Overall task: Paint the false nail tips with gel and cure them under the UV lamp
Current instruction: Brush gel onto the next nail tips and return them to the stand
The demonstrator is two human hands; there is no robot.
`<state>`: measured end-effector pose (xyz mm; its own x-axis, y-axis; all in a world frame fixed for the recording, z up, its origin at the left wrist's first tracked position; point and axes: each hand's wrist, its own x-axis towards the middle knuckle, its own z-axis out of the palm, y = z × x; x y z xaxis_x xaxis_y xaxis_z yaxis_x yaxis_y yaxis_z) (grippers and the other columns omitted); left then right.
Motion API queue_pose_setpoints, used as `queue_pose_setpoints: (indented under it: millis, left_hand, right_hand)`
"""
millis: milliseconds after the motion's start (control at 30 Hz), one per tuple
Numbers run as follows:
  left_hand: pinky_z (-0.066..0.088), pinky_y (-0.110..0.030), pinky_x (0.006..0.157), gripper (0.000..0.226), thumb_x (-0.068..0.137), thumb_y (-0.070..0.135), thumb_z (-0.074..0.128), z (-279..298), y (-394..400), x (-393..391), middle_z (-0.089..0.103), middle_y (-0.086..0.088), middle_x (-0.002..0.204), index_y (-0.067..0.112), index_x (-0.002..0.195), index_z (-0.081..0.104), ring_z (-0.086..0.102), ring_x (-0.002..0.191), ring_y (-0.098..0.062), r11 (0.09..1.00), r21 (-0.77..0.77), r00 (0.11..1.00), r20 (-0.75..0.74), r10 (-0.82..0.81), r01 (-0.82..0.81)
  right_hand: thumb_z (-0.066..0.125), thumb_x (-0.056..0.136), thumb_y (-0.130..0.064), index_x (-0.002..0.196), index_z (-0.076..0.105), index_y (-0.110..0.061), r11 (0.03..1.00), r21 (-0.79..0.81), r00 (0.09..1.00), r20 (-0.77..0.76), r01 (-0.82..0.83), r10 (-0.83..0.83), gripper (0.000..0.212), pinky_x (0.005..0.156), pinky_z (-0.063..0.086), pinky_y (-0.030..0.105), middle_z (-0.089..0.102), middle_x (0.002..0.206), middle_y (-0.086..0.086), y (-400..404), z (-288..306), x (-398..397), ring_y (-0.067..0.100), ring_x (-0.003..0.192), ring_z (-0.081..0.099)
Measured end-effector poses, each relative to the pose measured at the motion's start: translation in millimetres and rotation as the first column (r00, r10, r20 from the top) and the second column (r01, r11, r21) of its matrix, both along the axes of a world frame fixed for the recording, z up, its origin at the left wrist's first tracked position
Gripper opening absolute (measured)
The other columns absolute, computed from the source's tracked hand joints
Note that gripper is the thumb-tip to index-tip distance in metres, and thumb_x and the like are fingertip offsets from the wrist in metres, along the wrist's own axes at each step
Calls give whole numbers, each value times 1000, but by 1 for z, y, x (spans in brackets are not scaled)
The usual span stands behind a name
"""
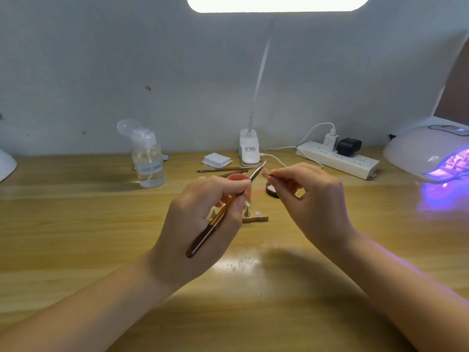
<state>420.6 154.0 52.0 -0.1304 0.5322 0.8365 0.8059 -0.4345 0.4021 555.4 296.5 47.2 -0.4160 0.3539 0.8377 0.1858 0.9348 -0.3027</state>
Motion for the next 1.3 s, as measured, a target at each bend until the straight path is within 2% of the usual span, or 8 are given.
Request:
queue_pose_setpoints:
  millis: [167, 267, 433, 633, 767, 933, 1100, 1300]
  left_hand:
    - [43, -17, 82, 24, 88, 21, 54, -4, -1, -2, 70, 6, 95, 13, 103, 70, 62, 94, -7, 996, -79, 999, -36, 30, -33]
    - [40, -16, 79, 20, 86, 21, 52, -3, -4, -1, 68, 7, 88, 19, 98, 68, 62, 87, -14, 997, -67, 999, 11, 31, -30]
    - [36, -10, 79, 23, 89, 26, 52, -1, -2, 1, 68, 12, 93, 20, 106, 66, 57, 88, -1, 994, -81, 998, -9, 69, -69]
    - [36, -8, 79, 20, 85, 21, 51, -1, -5, 1, 66, 18, 89, 30, 97, 64, 58, 90, -6, 997, -64, 999, 27, 41, -39]
    - [36, -7, 80, 20, 87, 28, 51, -1, -2, 2, 63, 27, 95, 31, 103, 63, 56, 94, 3, 993, -89, 997, 27, 76, -73]
    - [36, -8, 77, 18, 83, 21, 50, -1, -4, 1, 66, 13, 85, 22, 93, 66, 57, 88, -3, 997, -70, 999, 28, 32, -30]
    - [36, -7, 77, 21, 86, 26, 51, 0, -2, 3, 66, 18, 90, 23, 100, 67, 57, 91, -1, 994, -97, 997, 49, 61, -56]
    - [38, -10, 73, 19, 83, 23, 51, 0, -5, 2, 67, 9, 82, 21, 89, 69, 60, 82, -11, 996, -87, 995, 95, 38, -30]
  right_hand:
    - [73, 83, -5, 97, 74, -2, 1000, -11, 1000, -13, -1, 1, 14, 68, 52, 22, 72, 86, 6, -1, 0, 0, 14, 72, 64]
    - [73, 84, -6, 96, 75, -2, 1000, -18, 1000, -16, -1, 0, 13, 67, 52, 23, 71, 83, 5, -2, 0, 0, 14, 70, 63]
    - [73, 84, -6, 96, 74, -2, 1000, -22, 1000, -24, -3, 2, 13, 66, 53, 28, 72, 83, 6, -2, 0, -1, 17, 70, 64]
    - [71, 85, -9, 97, 75, -3, 999, -47, 1000, -27, -9, 8, 13, 67, 53, 31, 72, 83, 6, -1, -2, 0, 16, 72, 64]
    - [71, 85, -9, 98, 75, -4, 999, -44, 1000, -23, -15, 14, 14, 68, 54, 31, 73, 86, 4, -1, -2, -1, 17, 74, 66]
    - [72, 85, -10, 98, 75, -4, 999, -38, 999, -31, -14, 13, 14, 68, 53, 27, 73, 86, 3, 0, -3, -1, 15, 74, 65]
    - [72, 84, -7, 97, 75, -4, 1000, -16, 999, -30, -25, 24, 14, 68, 53, 23, 73, 87, 4, 1, -4, -1, 15, 74, 65]
    - [72, 85, -8, 95, 75, -3, 1000, -16, 999, -47, -26, 25, 12, 68, 52, 20, 73, 85, 4, 2, -6, -1, 14, 73, 64]
